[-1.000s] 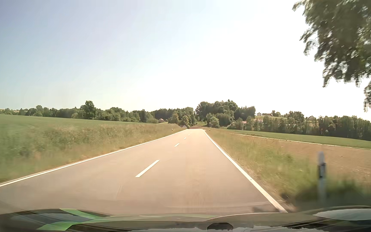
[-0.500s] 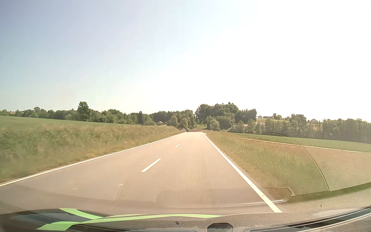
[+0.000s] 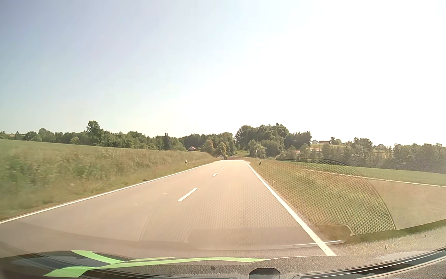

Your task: Follow the waypoints while adhering to traffic rules and regulations

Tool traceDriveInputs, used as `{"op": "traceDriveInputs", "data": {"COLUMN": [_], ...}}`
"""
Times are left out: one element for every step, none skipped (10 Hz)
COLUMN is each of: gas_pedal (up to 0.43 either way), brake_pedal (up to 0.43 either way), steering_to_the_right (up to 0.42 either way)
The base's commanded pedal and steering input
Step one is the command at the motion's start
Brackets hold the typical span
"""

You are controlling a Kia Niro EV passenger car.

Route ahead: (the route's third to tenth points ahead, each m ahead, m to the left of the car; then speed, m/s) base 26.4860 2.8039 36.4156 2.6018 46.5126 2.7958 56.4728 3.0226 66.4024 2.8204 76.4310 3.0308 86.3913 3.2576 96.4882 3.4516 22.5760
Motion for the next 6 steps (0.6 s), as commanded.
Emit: {"op": "traceDriveInputs", "data": {"gas_pedal": [0.150, 0.110, 0.110, 0.110, 0.118, 0.138], "brake_pedal": [0.000, 0.000, 0.000, 0.000, 0.000, 0.000], "steering_to_the_right": [-0.002, -0.002, -0.003, -0.002, -0.002, -0.002]}}
